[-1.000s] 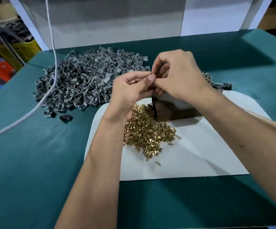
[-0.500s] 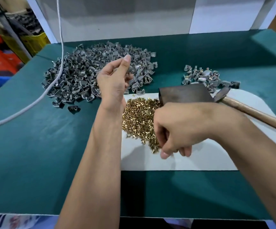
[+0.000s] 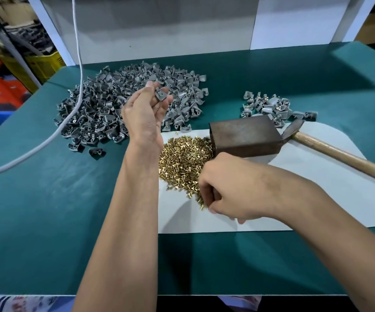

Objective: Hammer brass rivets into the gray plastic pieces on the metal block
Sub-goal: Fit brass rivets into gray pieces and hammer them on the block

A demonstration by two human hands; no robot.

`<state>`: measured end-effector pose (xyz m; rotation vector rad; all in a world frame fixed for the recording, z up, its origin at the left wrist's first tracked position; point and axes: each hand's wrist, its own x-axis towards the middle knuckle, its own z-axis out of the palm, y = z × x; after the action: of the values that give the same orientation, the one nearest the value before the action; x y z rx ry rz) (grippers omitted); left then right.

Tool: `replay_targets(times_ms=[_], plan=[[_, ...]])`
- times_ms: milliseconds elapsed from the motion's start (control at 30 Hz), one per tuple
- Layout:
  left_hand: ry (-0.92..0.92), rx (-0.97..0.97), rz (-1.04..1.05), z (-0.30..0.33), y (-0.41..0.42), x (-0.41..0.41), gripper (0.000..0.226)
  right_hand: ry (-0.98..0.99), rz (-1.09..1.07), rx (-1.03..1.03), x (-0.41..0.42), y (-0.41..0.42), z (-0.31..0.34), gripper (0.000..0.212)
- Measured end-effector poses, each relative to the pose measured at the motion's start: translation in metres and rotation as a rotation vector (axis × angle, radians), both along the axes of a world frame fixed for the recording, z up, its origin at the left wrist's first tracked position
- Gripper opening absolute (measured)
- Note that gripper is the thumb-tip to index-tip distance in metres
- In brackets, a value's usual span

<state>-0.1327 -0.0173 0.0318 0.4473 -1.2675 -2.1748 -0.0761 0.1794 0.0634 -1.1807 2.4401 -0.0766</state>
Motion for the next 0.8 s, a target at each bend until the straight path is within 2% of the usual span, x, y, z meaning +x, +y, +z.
replay_targets(times_ms=[167,333,500,667,800], plan=[[-0.001,0.023,-0.018,-0.004,0.001,-0.003,0.024,-0.157,-0.014,-0.198,-0.007,0.006,-0.005,0.021],[0.015,0.025,-0.054,-0.006,0.003,-0.004,0.023,-0.038,0.028,-0.367,-0.02,0.008,-0.005,0.015],[0.053,-0.025,-0.211,-0.001,0.016,-0.003,0.026,-0.329,-0.24,-0.812,-0.052,0.037,0.005,0.011],[0.07,-0.132,-0.465,0.001,0.049,-0.002,0.026,-0.21,-0.329,-1.346,-0.073,0.05,-0.007,0.009],[0.064,-0.179,-0.595,-0.002,0.065,-0.002,0.031,-0.101,-0.431,-1.444,-0.083,0.056,-0.022,0.014]])
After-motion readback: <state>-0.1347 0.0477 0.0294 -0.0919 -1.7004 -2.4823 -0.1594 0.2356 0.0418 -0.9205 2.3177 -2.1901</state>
